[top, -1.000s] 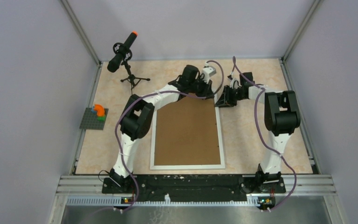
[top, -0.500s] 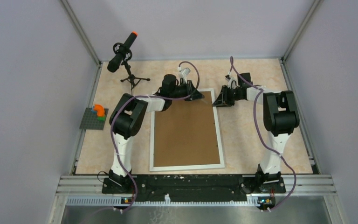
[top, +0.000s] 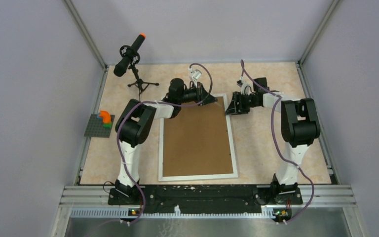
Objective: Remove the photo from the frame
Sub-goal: Adjust the screwdriver.
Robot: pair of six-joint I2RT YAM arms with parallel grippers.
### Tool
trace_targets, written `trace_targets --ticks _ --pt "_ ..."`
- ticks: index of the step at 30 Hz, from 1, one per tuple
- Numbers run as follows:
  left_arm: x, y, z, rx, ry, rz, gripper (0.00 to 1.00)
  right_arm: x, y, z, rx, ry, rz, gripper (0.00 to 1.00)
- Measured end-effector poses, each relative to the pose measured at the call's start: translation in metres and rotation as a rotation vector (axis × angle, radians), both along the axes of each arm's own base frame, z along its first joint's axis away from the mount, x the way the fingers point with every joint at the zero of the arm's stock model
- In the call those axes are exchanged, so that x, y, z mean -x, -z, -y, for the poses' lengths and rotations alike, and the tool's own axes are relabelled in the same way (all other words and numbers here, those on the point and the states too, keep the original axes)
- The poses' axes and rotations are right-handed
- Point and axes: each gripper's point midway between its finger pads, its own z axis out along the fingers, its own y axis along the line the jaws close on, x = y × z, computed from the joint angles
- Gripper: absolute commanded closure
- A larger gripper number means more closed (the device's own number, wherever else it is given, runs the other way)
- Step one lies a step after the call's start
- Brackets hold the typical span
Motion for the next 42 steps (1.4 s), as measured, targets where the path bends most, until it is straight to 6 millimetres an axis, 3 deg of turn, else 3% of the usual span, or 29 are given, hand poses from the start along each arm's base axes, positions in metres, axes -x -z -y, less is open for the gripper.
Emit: trace_targets --ticks 6,12,14,17,18,24,29,34,42 --pt "0.012 -0.018 -0.001 0.007 0.045 0.011 1.0 0.006 -0.035 -0.009 0.007 -0.185 0.177 0.42" --pt "0.02 -0.034 -0.001 0.016 0.076 0.031 1.0 0.029 -0.055 -0.038 0.007 -0.394 0.286 0.44" --pt "0.023 -0.034 -0.001 0.015 0.086 0.027 1.0 0.035 -0.059 -0.046 0.002 -0.433 0.305 0.56" --pt "0.028 -0.032 -0.001 0.01 0.097 0.014 0.99 0.039 -0.061 -0.054 -0.005 -0.464 0.322 0.93" --pt "0.031 -0.032 -0.002 0.01 0.105 0.003 0.98 0.039 -0.061 -0.054 0.002 -0.468 0.33 1.0" --pt "0.034 -0.034 -0.006 -0.015 0.105 -0.042 0.61 0.038 -0.062 -0.055 0.028 -0.51 0.389 1.0" --pt "0.039 -0.032 -0.007 -0.11 0.163 -0.105 0.49 0.033 -0.069 -0.052 0.074 -0.525 0.444 1.0" --pt "0.051 -0.031 -0.008 -0.14 0.221 -0.152 0.45 0.027 -0.077 -0.05 0.118 -0.567 0.526 1.0" --pt "0.058 -0.03 -0.01 -0.137 0.249 -0.222 0.5 0.036 -0.074 -0.055 0.185 -0.657 0.579 1.0"
